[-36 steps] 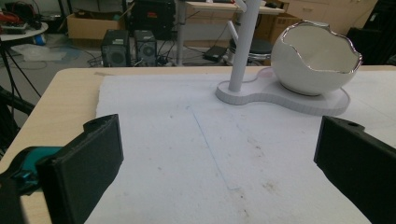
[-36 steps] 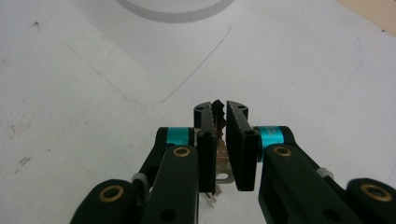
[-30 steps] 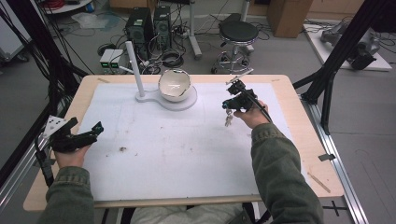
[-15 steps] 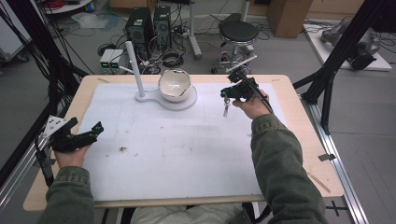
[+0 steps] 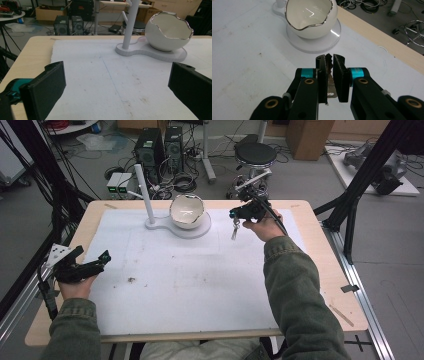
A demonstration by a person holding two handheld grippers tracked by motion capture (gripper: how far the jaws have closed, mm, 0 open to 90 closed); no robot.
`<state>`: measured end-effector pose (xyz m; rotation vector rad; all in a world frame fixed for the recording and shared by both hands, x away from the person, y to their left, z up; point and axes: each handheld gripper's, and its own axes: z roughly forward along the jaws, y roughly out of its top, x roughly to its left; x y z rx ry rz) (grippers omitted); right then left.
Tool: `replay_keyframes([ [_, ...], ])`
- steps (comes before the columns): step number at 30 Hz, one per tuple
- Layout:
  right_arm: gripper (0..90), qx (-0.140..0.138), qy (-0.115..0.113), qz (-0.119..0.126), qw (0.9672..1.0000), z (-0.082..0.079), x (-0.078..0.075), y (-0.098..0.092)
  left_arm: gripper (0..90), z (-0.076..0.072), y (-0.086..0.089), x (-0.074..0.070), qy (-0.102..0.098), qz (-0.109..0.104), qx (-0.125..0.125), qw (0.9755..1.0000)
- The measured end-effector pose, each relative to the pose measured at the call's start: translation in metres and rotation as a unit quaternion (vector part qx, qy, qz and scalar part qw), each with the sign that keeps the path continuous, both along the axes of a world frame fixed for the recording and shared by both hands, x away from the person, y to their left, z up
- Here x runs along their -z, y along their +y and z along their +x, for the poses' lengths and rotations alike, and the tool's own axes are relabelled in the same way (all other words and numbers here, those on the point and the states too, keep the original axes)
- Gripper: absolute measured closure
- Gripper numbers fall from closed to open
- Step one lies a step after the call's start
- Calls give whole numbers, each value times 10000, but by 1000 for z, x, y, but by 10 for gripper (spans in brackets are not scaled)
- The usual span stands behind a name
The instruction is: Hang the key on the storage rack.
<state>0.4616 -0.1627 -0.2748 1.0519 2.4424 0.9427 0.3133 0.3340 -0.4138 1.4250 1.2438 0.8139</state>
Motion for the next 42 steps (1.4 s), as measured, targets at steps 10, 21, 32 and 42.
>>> replay_keyframes([
  [10, 825, -156, -69, 38, 9998, 2, -16, 21, 17, -1, 0, 0, -5, -10, 2, 10000],
  [21, 826, -228, -112, 164, 9995, 7, -26, 39, 17, 0, 0, 1, 20, 25, 5, 10000],
  [32, 826, -436, -112, 171, 9988, 10, -29, 60, 17, 1, 0, 1, 19, 29, -5, 10000],
  [42, 826, -688, -153, 347, 9969, 14, -43, 94, 17, 2, 1, 2, 16, -4, 8, 10000],
])
